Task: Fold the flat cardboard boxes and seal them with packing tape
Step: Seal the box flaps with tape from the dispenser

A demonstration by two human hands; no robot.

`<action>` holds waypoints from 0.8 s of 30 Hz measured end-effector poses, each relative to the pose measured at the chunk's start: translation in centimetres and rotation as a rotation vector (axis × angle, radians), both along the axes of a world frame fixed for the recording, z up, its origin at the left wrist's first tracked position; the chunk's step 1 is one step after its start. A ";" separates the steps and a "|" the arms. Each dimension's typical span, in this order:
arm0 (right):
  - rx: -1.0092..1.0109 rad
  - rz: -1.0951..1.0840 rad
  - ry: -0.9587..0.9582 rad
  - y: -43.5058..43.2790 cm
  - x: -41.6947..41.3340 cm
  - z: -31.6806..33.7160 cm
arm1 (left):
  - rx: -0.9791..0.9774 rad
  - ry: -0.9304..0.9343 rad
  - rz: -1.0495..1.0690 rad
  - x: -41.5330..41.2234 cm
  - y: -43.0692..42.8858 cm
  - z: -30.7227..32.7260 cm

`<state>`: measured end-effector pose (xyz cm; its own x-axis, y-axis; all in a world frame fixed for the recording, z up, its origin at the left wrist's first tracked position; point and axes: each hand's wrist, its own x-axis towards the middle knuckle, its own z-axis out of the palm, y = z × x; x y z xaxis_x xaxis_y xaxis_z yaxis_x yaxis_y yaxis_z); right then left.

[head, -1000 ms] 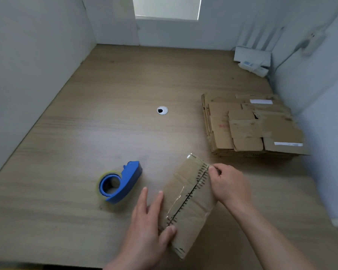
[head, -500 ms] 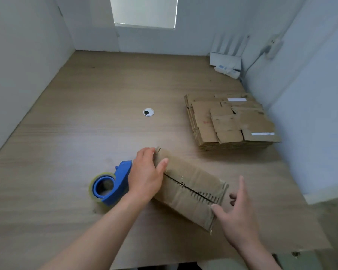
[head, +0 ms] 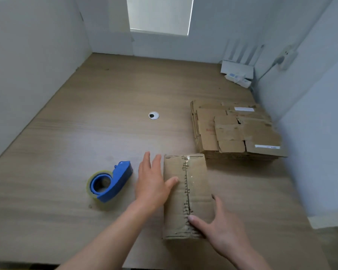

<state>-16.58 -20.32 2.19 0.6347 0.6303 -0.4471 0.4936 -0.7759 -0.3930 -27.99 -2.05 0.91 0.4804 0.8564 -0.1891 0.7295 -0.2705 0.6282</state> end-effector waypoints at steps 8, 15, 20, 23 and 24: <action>0.223 0.378 -0.217 3.5 3.5 -0.7 | -0.164 -0.183 0.047 0.0 -2.5 -1.2; 0.169 0.586 -0.260 5.5 3.6 -1.9 | -0.071 -0.177 0.054 -1.6 -1.3 -1.8; 0.158 0.587 -0.255 5.4 3.6 -2.0 | 0.247 0.199 0.294 -8.7 2.2 -3.9; 0.169 0.579 -0.266 5.6 3.4 -2.1 | 0.217 0.447 0.278 -11.7 3.9 -5.2; 0.175 0.574 -0.266 5.5 3.4 -2.1 | 0.181 0.497 0.238 -12.2 4.4 -5.8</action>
